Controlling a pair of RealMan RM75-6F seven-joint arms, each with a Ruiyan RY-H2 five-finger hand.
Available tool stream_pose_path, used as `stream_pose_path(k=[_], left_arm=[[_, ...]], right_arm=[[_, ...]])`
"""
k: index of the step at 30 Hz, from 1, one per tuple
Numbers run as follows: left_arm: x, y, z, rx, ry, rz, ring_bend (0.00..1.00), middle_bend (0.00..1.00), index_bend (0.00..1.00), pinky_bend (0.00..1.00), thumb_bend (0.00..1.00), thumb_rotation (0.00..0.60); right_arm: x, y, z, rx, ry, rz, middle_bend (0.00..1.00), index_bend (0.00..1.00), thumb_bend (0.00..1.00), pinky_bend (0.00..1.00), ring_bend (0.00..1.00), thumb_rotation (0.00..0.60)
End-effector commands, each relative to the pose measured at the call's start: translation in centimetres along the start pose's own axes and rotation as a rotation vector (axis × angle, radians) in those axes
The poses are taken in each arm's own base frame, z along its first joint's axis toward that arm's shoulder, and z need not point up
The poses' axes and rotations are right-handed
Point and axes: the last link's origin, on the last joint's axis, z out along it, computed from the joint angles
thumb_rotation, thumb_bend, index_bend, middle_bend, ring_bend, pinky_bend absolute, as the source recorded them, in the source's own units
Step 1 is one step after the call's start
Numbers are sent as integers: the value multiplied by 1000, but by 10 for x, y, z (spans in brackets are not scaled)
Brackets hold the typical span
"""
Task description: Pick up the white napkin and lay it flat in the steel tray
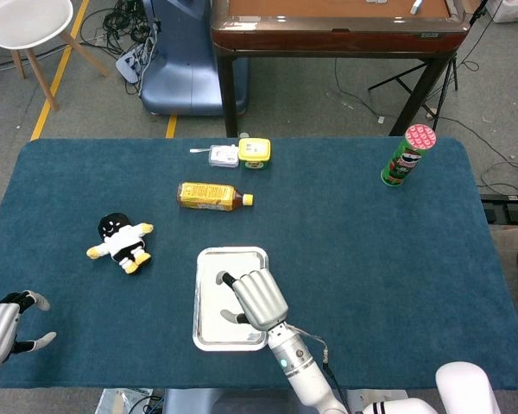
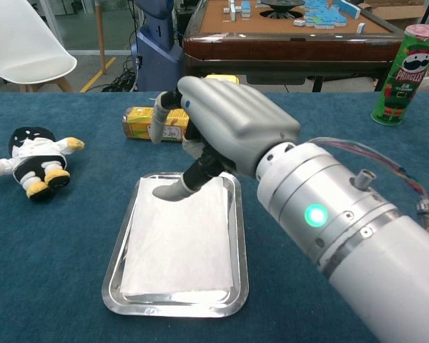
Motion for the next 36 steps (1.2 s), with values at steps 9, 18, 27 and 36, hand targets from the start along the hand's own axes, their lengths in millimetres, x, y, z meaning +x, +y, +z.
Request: stream_pose_path(k=[9,18,27,36], left_arm=[[-2,1,0,-2,-8,4,365,439,480,579,67,600],[-2,1,1,2,-7,2,365,439,480,579,67,600],[-2,1,0,3,-9,1,365,439,480,579,67,600],[-3,2,0,0,-13,1,365,439,480,579,66,600]], right_arm=[[20,20,0,64,-30,-180,1000,421,0,1000,1000,600],[19,34,7,149,-73,-363,1000,421,0,1000,1000,600],[22,48,12,196,-115,-500,1000,421,140,1000,1000,600],[14,60,22,185,-116,-545,1000,421,545,1000,1000,600]])
